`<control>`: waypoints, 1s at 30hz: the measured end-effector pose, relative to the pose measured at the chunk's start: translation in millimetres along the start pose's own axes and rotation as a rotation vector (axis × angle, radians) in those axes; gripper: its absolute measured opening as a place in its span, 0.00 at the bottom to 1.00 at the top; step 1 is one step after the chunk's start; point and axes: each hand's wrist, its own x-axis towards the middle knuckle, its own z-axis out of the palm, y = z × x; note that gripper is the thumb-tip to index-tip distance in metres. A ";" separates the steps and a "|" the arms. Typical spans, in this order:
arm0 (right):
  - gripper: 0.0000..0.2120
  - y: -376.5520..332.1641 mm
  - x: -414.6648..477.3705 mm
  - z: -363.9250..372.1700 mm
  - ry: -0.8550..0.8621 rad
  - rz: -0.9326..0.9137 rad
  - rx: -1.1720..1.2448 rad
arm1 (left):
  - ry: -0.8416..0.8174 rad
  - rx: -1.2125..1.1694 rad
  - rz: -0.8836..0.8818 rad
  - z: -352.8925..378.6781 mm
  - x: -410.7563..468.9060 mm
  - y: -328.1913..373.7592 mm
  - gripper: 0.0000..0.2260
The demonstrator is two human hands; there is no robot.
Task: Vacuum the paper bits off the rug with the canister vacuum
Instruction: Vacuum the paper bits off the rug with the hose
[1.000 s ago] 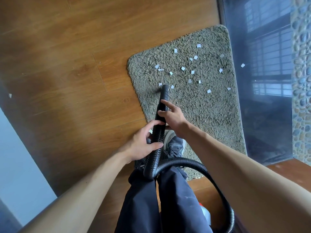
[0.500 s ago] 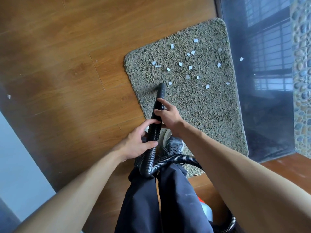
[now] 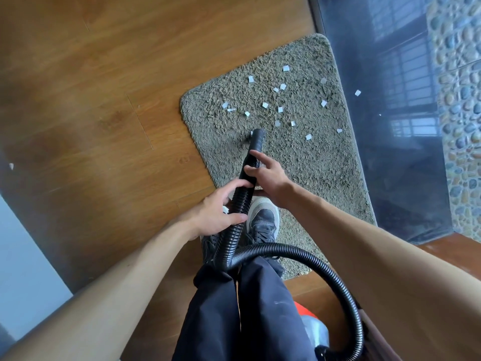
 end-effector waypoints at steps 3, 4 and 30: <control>0.26 0.4 -3.7 -0.1 -0.041 0.032 -0.016 | 0.005 -0.016 -0.017 5.6 -5.0 0.0 0.27; 0.26 0.9 -3.7 -0.4 -0.054 0.042 -0.022 | 0.013 -0.019 -0.022 7.8 -7.0 0.7 0.27; 0.26 -25.9 8.1 22.4 0.041 0.005 -0.017 | -0.059 0.016 -0.058 -32.9 0.6 11.8 0.29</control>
